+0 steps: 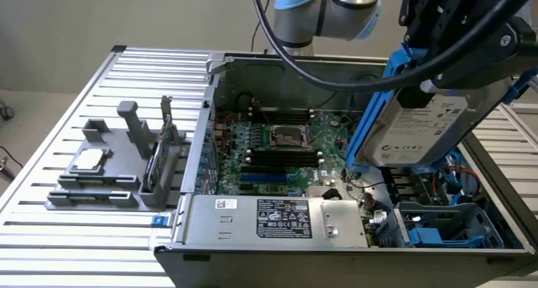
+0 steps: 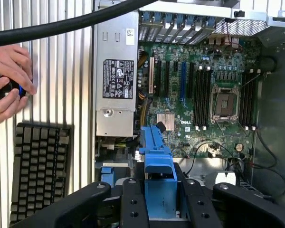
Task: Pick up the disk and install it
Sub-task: 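Insert the disk into the insertion slot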
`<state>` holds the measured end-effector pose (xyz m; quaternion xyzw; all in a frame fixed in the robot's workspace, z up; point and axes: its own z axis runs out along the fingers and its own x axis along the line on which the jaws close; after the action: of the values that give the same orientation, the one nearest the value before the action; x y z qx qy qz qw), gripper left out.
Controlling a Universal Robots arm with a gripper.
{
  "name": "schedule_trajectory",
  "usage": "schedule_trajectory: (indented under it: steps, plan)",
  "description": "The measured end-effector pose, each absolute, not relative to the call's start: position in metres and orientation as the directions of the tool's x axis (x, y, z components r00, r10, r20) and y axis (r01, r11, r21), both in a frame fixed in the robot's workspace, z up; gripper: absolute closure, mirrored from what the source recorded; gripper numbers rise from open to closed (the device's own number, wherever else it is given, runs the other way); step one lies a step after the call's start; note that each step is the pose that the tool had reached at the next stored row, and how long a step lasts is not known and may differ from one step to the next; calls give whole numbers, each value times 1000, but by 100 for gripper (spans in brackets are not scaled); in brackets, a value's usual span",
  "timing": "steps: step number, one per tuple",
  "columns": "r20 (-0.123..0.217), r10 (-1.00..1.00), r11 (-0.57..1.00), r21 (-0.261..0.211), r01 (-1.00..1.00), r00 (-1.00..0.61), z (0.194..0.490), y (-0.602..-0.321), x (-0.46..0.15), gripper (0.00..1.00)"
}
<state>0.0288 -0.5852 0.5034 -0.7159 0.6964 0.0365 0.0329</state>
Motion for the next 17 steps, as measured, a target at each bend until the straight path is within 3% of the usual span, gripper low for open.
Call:
schedule_trajectory:
  steps: [17]
  plan:
    - [-136,-990,-28,3,-1000,27,495,-626,53,67]
